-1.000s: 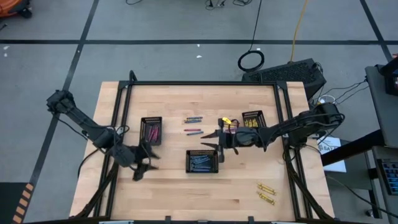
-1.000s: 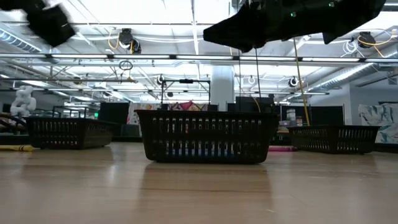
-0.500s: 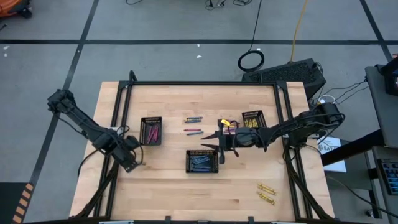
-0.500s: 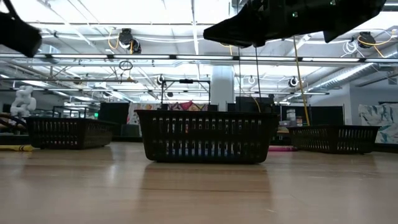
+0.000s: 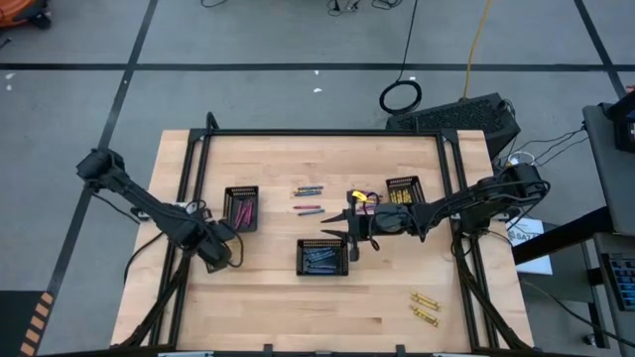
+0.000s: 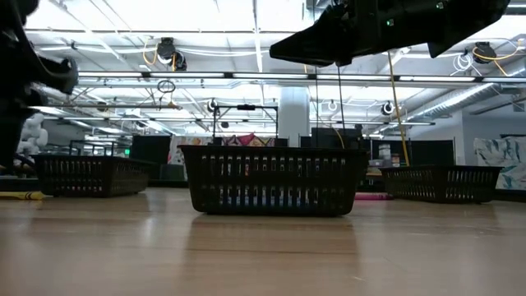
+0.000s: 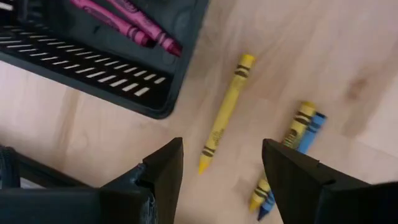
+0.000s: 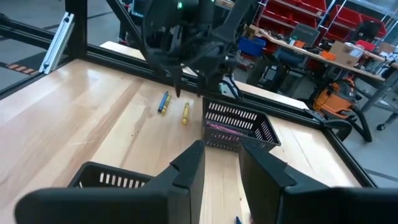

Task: Sort crayons
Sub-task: Put the yellow crayon into the right black basket

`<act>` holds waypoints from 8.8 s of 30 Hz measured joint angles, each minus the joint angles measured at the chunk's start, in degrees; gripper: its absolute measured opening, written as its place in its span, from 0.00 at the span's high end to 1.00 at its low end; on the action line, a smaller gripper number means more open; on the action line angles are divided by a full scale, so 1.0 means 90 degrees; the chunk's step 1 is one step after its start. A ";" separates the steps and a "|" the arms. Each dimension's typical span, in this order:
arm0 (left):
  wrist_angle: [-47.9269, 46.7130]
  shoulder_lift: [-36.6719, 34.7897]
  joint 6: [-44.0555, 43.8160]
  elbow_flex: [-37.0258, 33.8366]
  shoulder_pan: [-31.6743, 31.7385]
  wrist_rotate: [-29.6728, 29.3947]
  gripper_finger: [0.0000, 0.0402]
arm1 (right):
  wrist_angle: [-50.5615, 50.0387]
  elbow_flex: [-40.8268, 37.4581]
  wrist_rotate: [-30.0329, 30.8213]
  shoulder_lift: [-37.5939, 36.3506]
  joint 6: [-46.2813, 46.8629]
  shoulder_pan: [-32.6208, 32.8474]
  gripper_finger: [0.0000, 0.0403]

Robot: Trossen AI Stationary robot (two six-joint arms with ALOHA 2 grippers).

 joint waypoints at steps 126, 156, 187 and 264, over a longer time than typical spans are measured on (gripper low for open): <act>0.4486 0.0582 0.3157 0.0435 0.0761 -0.1971 1.00 | -0.3351 -0.0168 0.0049 -0.1760 0.1406 0.0300 0.79; 0.5273 0.0619 0.5401 0.0429 0.2381 -0.2753 1.00 | -0.3520 0.3527 -0.0170 0.2234 0.0267 -0.1098 0.58; 0.5340 0.0616 0.5504 0.0430 0.2381 -0.2381 1.00 | -0.3861 0.3604 -0.0491 0.2130 0.0341 -0.1098 0.99; 0.5719 0.1834 0.7669 0.0423 0.3817 0.1737 0.99 | -0.1397 -0.0374 0.0504 0.0238 0.2271 -0.1056 0.58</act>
